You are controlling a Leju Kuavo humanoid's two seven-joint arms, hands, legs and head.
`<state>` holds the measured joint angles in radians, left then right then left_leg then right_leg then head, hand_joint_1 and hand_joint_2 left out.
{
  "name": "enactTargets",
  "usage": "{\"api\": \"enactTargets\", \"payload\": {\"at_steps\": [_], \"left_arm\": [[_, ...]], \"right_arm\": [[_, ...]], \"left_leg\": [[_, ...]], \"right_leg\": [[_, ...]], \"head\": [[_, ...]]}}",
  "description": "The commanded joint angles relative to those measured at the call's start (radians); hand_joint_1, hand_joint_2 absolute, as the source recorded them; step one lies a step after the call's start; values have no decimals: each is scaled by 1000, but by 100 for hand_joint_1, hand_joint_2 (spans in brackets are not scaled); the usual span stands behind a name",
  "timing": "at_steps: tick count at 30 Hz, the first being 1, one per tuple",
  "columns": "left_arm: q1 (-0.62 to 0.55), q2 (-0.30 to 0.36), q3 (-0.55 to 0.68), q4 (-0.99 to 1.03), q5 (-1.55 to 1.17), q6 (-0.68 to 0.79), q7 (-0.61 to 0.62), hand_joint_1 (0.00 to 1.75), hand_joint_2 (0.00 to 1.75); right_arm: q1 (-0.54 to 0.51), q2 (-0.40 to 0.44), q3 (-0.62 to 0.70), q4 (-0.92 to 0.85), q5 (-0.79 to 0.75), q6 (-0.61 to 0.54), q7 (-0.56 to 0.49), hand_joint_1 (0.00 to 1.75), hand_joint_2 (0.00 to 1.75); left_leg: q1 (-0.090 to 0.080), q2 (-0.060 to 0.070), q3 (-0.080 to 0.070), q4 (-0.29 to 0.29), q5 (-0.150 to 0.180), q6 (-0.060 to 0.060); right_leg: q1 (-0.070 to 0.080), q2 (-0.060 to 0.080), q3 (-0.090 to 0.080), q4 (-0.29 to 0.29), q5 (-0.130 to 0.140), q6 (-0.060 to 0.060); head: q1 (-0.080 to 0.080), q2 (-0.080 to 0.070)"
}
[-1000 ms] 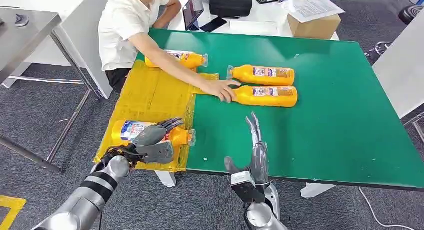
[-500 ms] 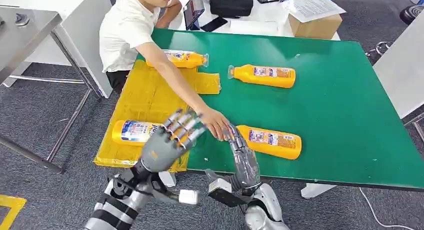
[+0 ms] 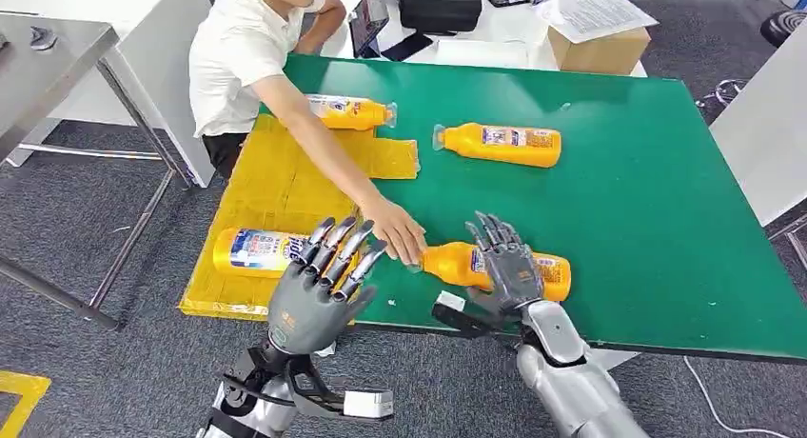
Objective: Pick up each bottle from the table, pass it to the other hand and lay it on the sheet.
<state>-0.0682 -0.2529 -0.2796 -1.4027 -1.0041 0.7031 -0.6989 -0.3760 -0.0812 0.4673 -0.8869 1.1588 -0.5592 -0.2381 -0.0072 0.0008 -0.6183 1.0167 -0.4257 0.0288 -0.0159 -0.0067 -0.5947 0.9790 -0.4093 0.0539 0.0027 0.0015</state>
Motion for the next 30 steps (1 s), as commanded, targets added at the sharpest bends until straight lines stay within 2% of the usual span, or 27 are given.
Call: {"api": "enactTargets", "payload": {"at_steps": [1,3,4,8,10,13,17,21,24,25,26,27,30], "left_arm": [[-25,22,-44,56,131,-5,43,0,175],[-28,44,-78,47,191,-5,75,0,175],[-23,59,-93,33,208,-5,103,0,175],[-25,106,-154,17,315,-9,168,0,175],[-29,118,-166,24,344,-37,206,0,175],[-29,116,-160,38,366,-51,221,0,175],[-22,111,-152,31,369,-51,225,0,175],[-22,111,-152,31,369,-51,225,0,175],[-24,109,-157,25,374,-55,230,0,175],[-29,109,-161,30,378,-57,231,0,175],[-35,108,-164,36,386,-59,230,0,175],[-43,110,-170,44,396,-63,225,0,175],[-62,113,-180,69,422,-63,210,0,175]], "right_arm": [[-22,-40,22,15,83,5,86,0,175],[-20,-45,8,26,92,41,127,0,175],[-28,-51,-1,51,100,112,172,0,175],[-20,-65,-43,81,56,177,179,0,175],[-5,-74,-43,66,48,210,177,0,175],[44,-98,-38,6,36,267,184,0,175],[67,-111,-34,-35,54,288,221,0,175],[67,-111,-34,-35,54,288,221,0,175],[59,-120,-44,-19,52,341,254,0,175],[42,-123,-48,17,41,361,254,26,175],[32,-120,-64,47,12,373,241,145,175],[20,-123,-71,91,-11,399,225,175,175],[19,-122,-109,157,-138,457,111,175,175]], "left_leg": [[1,0,4,-1,-2,-2],[1,-2,4,-1,-1,-2],[0,-1,2,-1,-1,-1],[1,-2,5,-1,-2,-3],[0,-3,2,-1,-1,-1],[1,-2,5,-2,-2,-2],[1,-4,6,-2,-2,-2],[1,-3,7,-2,-1,-2],[1,-2,4,-1,-1,-1],[1,-3,6,-1,-1,-2],[1,-3,6,-1,-1,-2],[1,-4,7,-2,-1,-2],[1,-4,7,-1,0,-1]], "right_leg": [[1,0,4,-1,-2,-2],[1,-1,5,-1,-2,-2],[0,-1,3,-1,-1,-1],[1,-1,6,-1,-2,-3],[0,-1,2,-1,-1,-1],[1,-1,5,-2,-2,-2],[1,-3,7,-2,-2,-2],[1,-2,7,-3,-2,-2],[1,-2,4,-2,-1,-1],[1,-2,7,-2,-2,-2],[1,-2,7,-2,-1,-2],[1,-3,8,-3,-1,-2],[1,-3,8,-3,-1,-2]], "head": [[0,0],[0,0],[0,0],[0,0],[0,0],[0,0],[0,0],[0,0],[0,0],[0,0],[0,0],[0,0],[0,0]]}}
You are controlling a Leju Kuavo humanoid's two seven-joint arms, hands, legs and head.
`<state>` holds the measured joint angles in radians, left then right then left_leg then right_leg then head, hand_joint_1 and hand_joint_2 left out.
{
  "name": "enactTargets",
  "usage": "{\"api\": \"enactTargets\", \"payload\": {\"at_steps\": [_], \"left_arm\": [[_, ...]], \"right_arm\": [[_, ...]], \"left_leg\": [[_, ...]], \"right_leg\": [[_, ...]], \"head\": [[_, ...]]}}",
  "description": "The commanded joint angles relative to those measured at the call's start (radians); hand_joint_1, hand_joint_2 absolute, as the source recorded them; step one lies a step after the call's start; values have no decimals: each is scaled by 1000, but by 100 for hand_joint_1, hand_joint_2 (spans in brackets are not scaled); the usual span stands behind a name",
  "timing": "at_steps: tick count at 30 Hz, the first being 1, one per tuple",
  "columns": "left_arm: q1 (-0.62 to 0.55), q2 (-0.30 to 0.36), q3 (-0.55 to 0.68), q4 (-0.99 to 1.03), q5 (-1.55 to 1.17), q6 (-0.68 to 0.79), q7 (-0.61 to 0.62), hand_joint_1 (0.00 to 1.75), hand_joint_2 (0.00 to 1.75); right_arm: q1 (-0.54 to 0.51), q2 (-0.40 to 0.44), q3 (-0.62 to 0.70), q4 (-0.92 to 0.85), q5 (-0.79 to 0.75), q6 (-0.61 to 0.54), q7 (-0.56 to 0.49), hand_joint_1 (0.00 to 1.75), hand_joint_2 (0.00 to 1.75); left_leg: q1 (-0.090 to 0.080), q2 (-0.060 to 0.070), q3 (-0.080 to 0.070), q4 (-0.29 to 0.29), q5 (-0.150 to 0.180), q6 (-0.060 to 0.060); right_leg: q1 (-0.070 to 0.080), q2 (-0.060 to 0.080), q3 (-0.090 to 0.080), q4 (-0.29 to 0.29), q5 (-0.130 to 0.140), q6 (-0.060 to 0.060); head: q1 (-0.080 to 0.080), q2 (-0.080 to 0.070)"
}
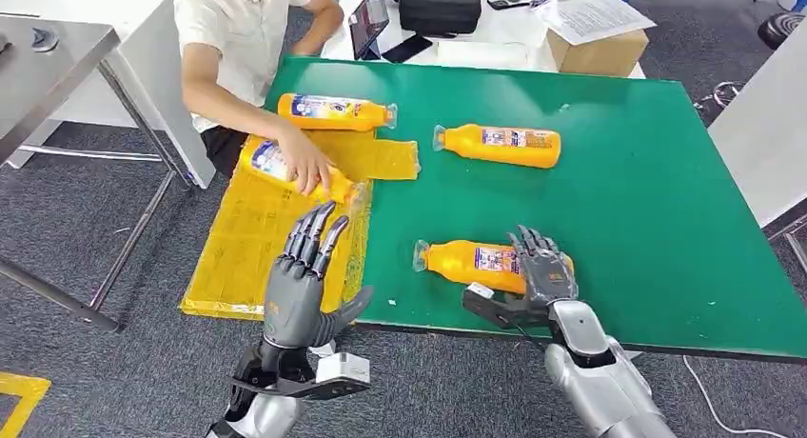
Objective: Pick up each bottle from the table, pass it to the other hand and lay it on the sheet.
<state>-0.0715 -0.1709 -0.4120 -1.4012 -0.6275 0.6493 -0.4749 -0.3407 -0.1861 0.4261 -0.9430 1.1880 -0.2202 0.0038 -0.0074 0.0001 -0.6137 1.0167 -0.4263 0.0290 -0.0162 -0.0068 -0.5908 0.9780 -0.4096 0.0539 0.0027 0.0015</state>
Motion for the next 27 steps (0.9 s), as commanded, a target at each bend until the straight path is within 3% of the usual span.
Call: {"api": "enactTargets", "payload": {"at_steps": [1,5,10,16,18,20,22,27], "left_arm": [[-70,35,-56,81,65,-10,-31,0,175],[-85,35,-70,98,83,-18,-38,0,175],[-94,33,-78,110,93,-25,-39,0,175],[-96,28,-73,91,138,-37,-60,0,175],[-87,4,-43,74,243,-67,-88,0,175],[-60,-60,38,52,515,-170,-81,0,175],[-45,-105,93,80,778,-286,54,0,175],[1,-76,54,180,1034,-408,86,0,175]], "right_arm": [[-10,-17,-97,236,-261,178,-196,175,175],[12,-44,-82,254,-270,160,-163,175,175],[21,-53,-88,257,-304,184,-162,175,175],[86,-56,-113,149,-434,229,-271,175,175],[125,-48,-128,92,-504,251,-328,175,175],[195,-34,-163,-28,-592,265,-376,175,175],[255,-4,-173,-152,-631,238,-392,175,175],[240,52,-132,-269,-714,202,-433,175,175]], "left_leg": [[2,-4,4,-2,1,-2],[2,-9,8,-4,1,-3],[2,-6,22,-2,-6,1],[4,-9,25,-3,-5,1],[4,-9,25,-3,-6,1],[4,-8,26,-3,-6,1],[4,-8,26,-3,-8,1],[3,3,30,-4,-12,1]], "right_leg": [[2,-4,5,-3,0,-2],[2,-9,11,-6,-1,-3],[2,-5,14,-5,-7,1],[3,-7,20,-10,-7,1],[3,-8,20,-11,-8,0],[3,-7,21,-12,-8,1],[4,-6,22,-12,-8,1],[4,3,31,-11,-6,0]], "head": [[0,0],[1,0],[0,0],[0,0],[1,0],[1,0],[1,0],[0,0]]}}
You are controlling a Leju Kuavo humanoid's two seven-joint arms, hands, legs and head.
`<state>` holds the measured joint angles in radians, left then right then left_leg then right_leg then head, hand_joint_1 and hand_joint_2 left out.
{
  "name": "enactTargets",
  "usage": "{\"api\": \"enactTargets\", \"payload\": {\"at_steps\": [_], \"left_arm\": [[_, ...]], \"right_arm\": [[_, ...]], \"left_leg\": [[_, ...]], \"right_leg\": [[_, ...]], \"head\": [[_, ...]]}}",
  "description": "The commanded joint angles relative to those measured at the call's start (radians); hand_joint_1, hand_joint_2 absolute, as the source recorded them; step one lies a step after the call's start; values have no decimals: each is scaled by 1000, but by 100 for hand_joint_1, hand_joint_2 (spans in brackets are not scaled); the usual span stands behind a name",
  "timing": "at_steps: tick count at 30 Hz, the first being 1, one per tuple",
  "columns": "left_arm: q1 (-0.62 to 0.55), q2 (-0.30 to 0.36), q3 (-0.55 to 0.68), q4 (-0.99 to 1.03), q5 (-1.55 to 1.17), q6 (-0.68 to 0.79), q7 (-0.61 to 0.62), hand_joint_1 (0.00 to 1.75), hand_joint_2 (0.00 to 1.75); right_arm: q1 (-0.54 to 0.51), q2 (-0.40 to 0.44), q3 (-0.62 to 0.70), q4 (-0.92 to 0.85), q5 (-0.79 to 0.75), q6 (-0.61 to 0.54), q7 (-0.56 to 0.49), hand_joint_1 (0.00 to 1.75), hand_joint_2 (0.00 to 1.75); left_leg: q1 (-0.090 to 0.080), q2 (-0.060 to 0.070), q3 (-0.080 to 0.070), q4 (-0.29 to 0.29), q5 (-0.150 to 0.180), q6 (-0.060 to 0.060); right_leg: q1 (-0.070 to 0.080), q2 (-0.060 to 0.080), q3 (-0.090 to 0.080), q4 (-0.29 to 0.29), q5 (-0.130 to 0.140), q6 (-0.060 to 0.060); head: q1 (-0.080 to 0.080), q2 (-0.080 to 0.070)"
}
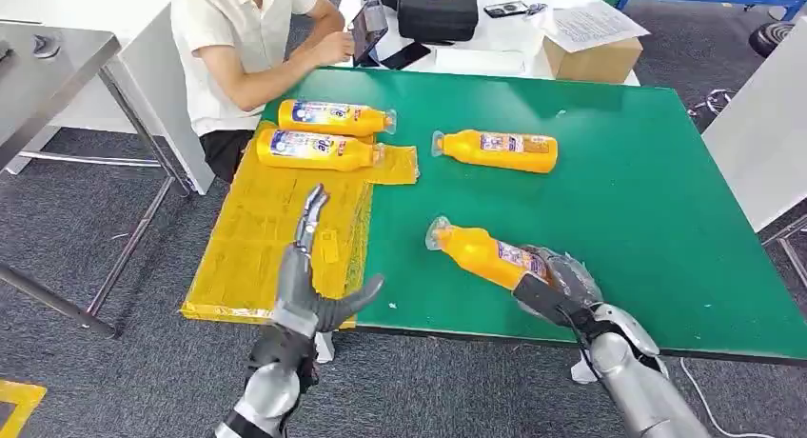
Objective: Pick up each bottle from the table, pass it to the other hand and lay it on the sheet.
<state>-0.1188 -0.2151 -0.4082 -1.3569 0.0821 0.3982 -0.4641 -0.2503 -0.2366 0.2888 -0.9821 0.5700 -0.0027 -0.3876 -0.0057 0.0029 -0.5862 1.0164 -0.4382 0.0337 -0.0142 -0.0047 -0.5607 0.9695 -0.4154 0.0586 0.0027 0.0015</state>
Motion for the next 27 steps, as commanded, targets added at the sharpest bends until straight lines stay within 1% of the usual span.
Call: {"api": "enactTargets", "payload": {"at_steps": [1,2,3,4,5,6,7,8,9,11,16,19,23,25,27], "left_arm": [[58,-30,42,137,365,-178,88,0,175],[70,-15,22,133,413,-208,123,0,175],[77,-11,14,131,421,-209,122,0,175],[78,-6,8,127,428,-209,123,0,0],[78,15,-23,116,448,-233,131,0,0],[79,15,-24,116,448,-233,131,0,0],[78,30,-45,99,445,-248,128,0,175],[75,50,-77,79,433,-321,85,0,175],[80,70,-105,55,411,-369,95,0,175],[83,85,-128,38,370,-389,91,0,175],[69,83,-116,75,346,-394,112,0,175],[69,83,-116,75,346,-394,112,0,175],[65,78,-111,83,340,-392,111,0,175],[44,79,-121,105,289,-360,111,0,175],[13,69,-121,144,284,-364,123,0,175]], "right_arm": [[144,112,8,-240,-109,-30,-53,175,175],[134,125,16,-245,-127,-40,-69,175,175],[128,132,23,-248,-132,-44,-66,175,175],[125,133,28,-248,-134,-46,-63,175,175],[121,145,32,-251,-164,-55,-84,175,175],[119,148,36,-251,-162,-54,-82,175,175],[115,153,39,-252,-174,-60,-89,175,175],[111,155,46,-251,-190,-57,-101,175,175],[98,166,50,-243,-231,-34,-117,175,175],[94,178,47,-236,-238,-42,-120,175,175],[88,192,63,-215,-238,-40,-126,175,175],[88,192,63,-215,-238,-40,-126,175,175],[83,193,66,-208,-238,-38,-126,175,175],[65,207,99,-176,-220,-38,-128,175,175],[46,226,147,-138,-206,-23,-136,175,175]], "left_leg": [[1,2,2,-3,0,-4],[2,1,1,-2,-1,-2],[2,3,0,-2,0,-3],[2,4,0,-2,0,-2],[2,5,-2,-2,0,-4],[1,3,-4,-1,0,-2],[2,3,-7,-1,0,-2],[2,4,-9,-1,0,-3],[1,2,-12,-1,2,-3],[2,1,-14,-1,3,-3],[1,2,-13,-2,2,-4],[1,0,-17,-1,3,-4],[1,1,-17,-1,2,-4],[1,0,-17,-1,2,-4],[1,1,-17,-1,3,-4]], "right_leg": [[1,3,0,-1,0,-3],[1,1,0,-1,-1,-2],[2,3,-2,-1,0,-3],[1,3,-2,0,0,-2],[2,4,-4,0,0,-4],[1,2,-6,1,0,-2],[1,3,-8,1,0,-2],[1,3,-10,1,0,-3],[1,2,-13,2,0,-2],[1,2,-14,2,0,-2],[1,3,-12,1,-1,-3],[1,2,-16,2,0,-3],[1,2,-16,2,0,-3],[1,2,-16,2,-1,-3],[1,2,-16,2,0,-3]], "head": [[0,0],[0,0],[0,0],[0,0],[0,0],[0,0],[0,0],[0,0],[0,0],[0,0],[0,0],[0,0],[0,0],[0,0],[0,0]]}}
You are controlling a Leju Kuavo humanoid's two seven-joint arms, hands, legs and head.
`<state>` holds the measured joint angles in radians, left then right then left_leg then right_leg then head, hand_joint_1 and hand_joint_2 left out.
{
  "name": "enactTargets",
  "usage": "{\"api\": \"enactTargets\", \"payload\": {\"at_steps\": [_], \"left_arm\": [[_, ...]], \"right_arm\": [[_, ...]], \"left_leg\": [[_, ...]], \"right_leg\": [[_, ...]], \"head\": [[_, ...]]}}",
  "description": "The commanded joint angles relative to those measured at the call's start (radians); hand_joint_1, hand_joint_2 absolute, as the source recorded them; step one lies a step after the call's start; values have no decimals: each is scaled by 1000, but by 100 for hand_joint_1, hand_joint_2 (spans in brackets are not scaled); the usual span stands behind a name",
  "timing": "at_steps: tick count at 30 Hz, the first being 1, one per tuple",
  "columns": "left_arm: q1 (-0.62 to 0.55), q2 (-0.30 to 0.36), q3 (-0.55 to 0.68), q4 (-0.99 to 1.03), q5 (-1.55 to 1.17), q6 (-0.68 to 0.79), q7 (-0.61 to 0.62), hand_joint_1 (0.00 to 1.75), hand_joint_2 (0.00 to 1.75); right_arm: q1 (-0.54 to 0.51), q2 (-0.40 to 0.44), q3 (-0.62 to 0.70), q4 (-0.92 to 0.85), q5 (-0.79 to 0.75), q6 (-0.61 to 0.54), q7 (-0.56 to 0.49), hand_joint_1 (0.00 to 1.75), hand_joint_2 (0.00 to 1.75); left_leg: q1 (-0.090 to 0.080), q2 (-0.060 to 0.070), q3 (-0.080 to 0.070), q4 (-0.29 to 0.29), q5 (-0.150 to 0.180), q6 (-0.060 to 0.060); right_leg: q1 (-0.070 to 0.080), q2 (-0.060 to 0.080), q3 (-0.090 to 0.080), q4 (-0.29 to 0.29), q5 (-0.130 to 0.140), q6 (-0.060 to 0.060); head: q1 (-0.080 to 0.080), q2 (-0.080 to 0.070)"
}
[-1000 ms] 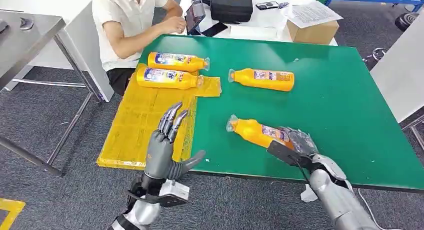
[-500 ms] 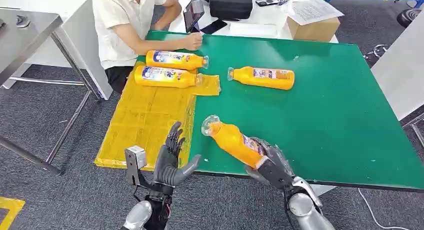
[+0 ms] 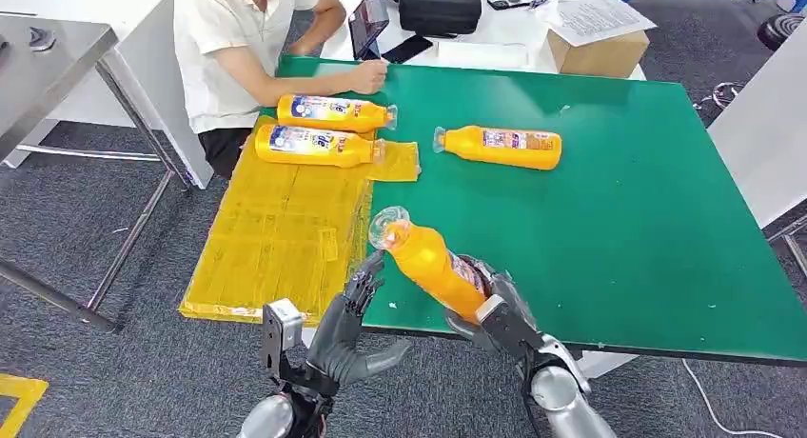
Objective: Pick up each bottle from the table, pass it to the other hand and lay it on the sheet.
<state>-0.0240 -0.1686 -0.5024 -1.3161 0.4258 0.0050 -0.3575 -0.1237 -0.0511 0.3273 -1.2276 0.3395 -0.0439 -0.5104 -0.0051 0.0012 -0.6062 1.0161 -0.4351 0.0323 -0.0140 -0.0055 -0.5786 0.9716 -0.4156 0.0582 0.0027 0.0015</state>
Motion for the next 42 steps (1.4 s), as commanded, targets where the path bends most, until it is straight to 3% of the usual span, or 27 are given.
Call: {"api": "enactTargets", "payload": {"at_steps": [1,7,12,22,23,28,29,30,31,32,33,34,38,39,42], "left_arm": [[-94,19,-23,122,-57,35,30,0,175],[-160,-27,79,204,89,60,38,0,175],[-173,-23,75,183,182,10,31,0,175],[-143,-9,52,86,271,-107,44,0,175],[-140,-8,49,78,272,-115,43,10,175],[-138,-8,49,74,272,-114,43,10,175],[-138,-8,49,74,272,-114,43,175,175],[-138,-2,42,71,265,-145,32,175,175],[-135,-5,46,67,261,-147,29,175,175],[-130,-9,49,60,257,-149,26,175,175],[-125,-13,54,56,255,-148,26,175,175],[-122,-16,62,52,255,-147,23,175,175],[-113,-30,110,30,294,-140,13,175,175],[-114,-31,119,25,305,-142,19,175,175],[-121,-33,130,29,315,-138,25,175,175]], "right_arm": [[-85,46,131,118,54,-1,-22,175,175],[-73,83,236,80,67,-68,-112,175,175],[-87,80,298,35,27,-76,-133,175,175],[-102,101,294,118,-15,-56,-145,175,175],[-102,101,289,127,-22,-48,-145,175,175],[-103,101,288,133,-23,-46,-145,175,175],[-103,101,288,133,-23,-46,-145,175,175],[-106,105,280,145,-27,-38,-136,168,175],[-107,107,275,153,-29,-32,-130,148,175],[-108,110,269,167,-33,-23,-124,108,175],[-114,113,269,188,-38,4,-108,30,175],[-113,117,268,193,-38,6,-108,0,175],[-109,127,301,188,30,-52,-121,0,175],[-107,131,305,183,38,-71,-133,0,0],[-108,135,310,179,42,-78,-135,0,0]], "left_leg": [[1,2,2,-1,0,-2],[1,2,2,-1,0,-2],[1,0,0,0,0,-2],[1,0,2,0,-1,-3],[1,0,1,0,-1,-2],[1,0,2,-1,-1,-3],[1,-1,0,0,0,-2],[1,-1,0,0,0,-2],[1,0,1,0,-1,-2],[1,-1,0,0,0,-2],[1,0,2,-1,-1,-2],[1,-1,1,-1,0,-2],[1,0,1,0,0,-2],[1,0,2,0,-1,-3],[2,-1,1,0,-1,-2]], "right_leg": [[1,3,1,0,0,-2],[1,2,2,-1,0,-2],[0,0,0,1,0,-2],[1,1,1,1,-1,-3],[1,1,1,0,-1,-2],[1,0,2,0,-1,-3],[0,0,0,0,-1,-2],[1,0,0,0,0,-2],[1,0,1,0,-1,-2],[1,0,0,0,0,-1],[1,0,2,0,-1,-2],[1,0,1,0,-1,-2],[1,0,0,0,-1,-2],[1,0,2,1,-1,-3],[1,-1,1,0,-1,-2]], "head": [[0,0],[0,0],[0,0],[0,0],[0,0],[0,0],[0,0],[0,0],[0,0],[0,0],[0,0],[0,0],[1,0],[0,0],[0,0]]}}
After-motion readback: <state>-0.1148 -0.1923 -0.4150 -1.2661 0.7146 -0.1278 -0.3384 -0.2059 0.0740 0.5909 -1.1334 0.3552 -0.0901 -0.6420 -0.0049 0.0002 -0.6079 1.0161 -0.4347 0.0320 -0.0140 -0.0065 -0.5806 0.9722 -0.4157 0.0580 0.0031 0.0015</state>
